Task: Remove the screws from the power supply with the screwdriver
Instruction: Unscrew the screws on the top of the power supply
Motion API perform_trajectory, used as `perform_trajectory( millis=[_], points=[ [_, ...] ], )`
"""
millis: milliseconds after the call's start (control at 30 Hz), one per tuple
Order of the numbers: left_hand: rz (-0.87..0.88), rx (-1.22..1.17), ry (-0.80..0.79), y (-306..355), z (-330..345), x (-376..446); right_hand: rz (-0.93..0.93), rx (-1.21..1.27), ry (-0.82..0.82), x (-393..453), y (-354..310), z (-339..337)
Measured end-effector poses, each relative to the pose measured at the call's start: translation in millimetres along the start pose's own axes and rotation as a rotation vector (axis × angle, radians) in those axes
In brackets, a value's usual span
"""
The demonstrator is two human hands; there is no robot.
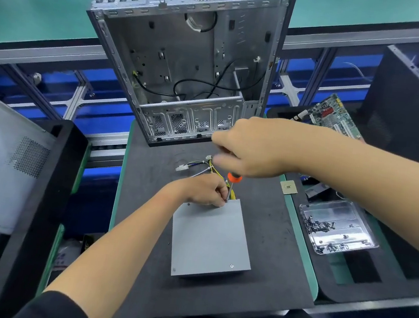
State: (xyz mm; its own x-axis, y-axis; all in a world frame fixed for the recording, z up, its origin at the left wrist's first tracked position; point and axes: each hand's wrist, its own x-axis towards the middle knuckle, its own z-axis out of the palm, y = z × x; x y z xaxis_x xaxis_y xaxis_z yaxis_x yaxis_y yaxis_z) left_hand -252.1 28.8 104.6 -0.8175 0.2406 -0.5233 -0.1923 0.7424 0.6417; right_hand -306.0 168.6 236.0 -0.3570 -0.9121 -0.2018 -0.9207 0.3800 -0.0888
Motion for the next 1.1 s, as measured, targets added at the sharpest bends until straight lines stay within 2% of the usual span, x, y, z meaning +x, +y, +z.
perform_trajectory(
  millis=[67, 233, 267, 367, 433, 533, 633, 800, 967, 1033, 1100],
  points=[
    [0.010, 0.006, -0.007, -1, 1, 2, -0.008, -0.038, 0.035, 2, 0, 2],
    [0.016, 0.023, -0.003, -2, 1, 3, -0.171, 0.255, -0.083, -2, -1, -8],
    [0.013, 0.018, -0.002, -2, 1, 3, -0.153, 0.249, -0.070, -2, -2, -6],
    [0.005, 0.019, -0.009, -2, 1, 3, -0.017, 0.014, 0.018, 0, -1, 1],
    [0.014, 0.027, -0.021, -2, 1, 3, -0.025, -0.024, 0.039, 2, -1, 2],
    [0.021, 0.036, -0.024, -2, 1, 4, -0.156, 0.147, -0.005, 0, -1, -4],
    [0.022, 0.034, -0.023, -3, 1, 4, -0.174, 0.263, -0.064, -4, -2, -6],
    [0.027, 0.044, -0.028, -4, 2, 4, -0.040, -0.101, 0.064, 2, -4, 4],
    [0.068, 0.065, -0.012, -8, 1, 3, -0.184, 0.212, -0.070, -1, -1, -9],
    [0.079, 0.071, -0.016, -10, 1, 4, -0.153, 0.167, -0.057, -1, 1, -7],
    [0.082, 0.062, -0.025, -10, 2, 4, -0.052, -0.045, -0.016, 1, 4, -1]
  ],
)
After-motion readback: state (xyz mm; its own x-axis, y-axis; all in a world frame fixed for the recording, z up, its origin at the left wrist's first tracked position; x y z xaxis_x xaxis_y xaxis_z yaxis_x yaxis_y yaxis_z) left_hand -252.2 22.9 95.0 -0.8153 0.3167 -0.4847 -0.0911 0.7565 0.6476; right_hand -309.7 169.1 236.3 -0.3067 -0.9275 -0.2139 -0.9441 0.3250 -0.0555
